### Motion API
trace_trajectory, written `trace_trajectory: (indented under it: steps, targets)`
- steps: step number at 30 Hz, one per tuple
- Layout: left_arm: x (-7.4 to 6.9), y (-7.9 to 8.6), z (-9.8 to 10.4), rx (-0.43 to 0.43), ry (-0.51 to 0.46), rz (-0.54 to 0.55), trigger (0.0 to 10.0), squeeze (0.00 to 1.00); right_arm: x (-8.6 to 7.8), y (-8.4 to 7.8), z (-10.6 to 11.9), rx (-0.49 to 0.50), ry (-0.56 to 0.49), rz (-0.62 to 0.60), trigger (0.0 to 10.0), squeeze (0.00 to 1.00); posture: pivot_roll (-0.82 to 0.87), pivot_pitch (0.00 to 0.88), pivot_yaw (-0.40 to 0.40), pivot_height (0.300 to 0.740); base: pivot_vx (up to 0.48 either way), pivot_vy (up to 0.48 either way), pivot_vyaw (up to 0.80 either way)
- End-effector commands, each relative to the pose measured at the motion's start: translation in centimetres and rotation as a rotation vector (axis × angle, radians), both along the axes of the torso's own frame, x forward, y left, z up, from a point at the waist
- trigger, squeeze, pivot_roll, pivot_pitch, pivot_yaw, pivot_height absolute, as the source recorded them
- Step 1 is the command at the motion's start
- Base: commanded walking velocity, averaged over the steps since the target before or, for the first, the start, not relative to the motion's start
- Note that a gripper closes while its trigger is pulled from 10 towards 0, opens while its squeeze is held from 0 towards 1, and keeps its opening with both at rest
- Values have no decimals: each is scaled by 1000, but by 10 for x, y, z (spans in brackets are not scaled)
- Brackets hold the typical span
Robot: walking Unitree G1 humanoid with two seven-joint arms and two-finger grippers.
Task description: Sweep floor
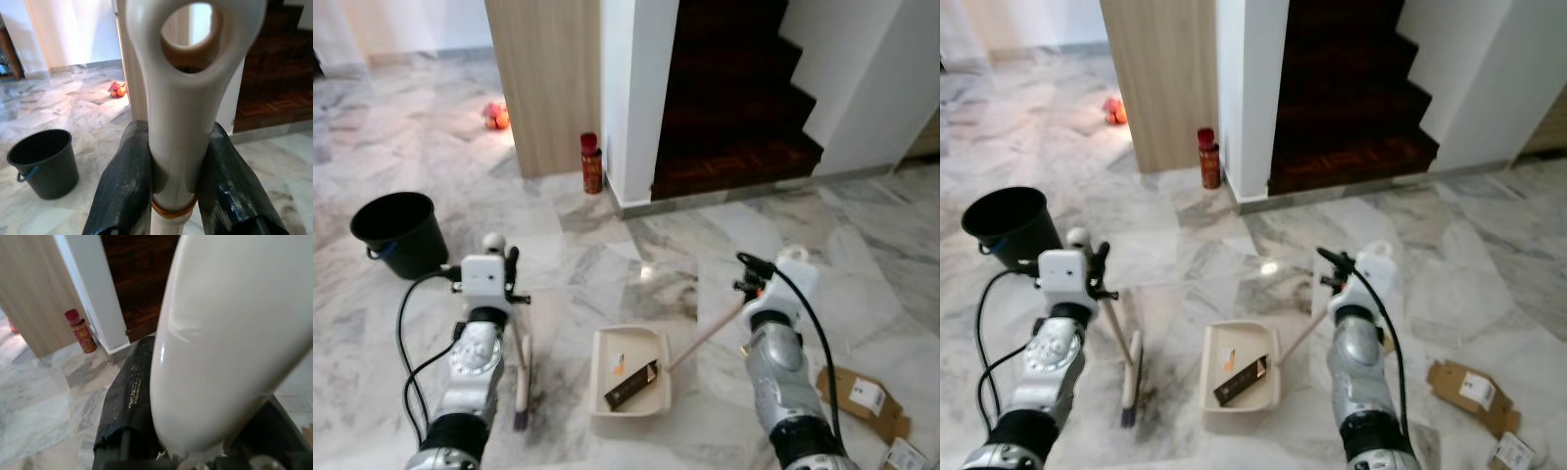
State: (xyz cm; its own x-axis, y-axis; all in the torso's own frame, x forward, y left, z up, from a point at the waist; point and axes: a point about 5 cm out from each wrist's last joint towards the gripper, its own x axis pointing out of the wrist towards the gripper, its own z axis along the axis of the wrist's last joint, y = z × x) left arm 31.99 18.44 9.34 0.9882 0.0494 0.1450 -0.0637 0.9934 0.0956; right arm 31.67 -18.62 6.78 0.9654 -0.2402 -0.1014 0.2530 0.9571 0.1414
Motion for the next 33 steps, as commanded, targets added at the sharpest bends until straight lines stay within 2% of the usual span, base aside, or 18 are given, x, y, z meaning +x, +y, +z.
trace_trajectory:
  steps: [1, 33]
  targets:
    - [3, 3, 12, 13, -47, 5, 10000, 0, 7, 3, 15, -7, -64, 13, 10000, 0, -36, 0, -37, 740, 0, 322, 0]
    - [2, 2, 11, 19, -35, -7, 10000, 0, 6, 9, 15, 1, -75, 38, 10000, 0, -33, 0, -31, 740, 0, 325, 0]
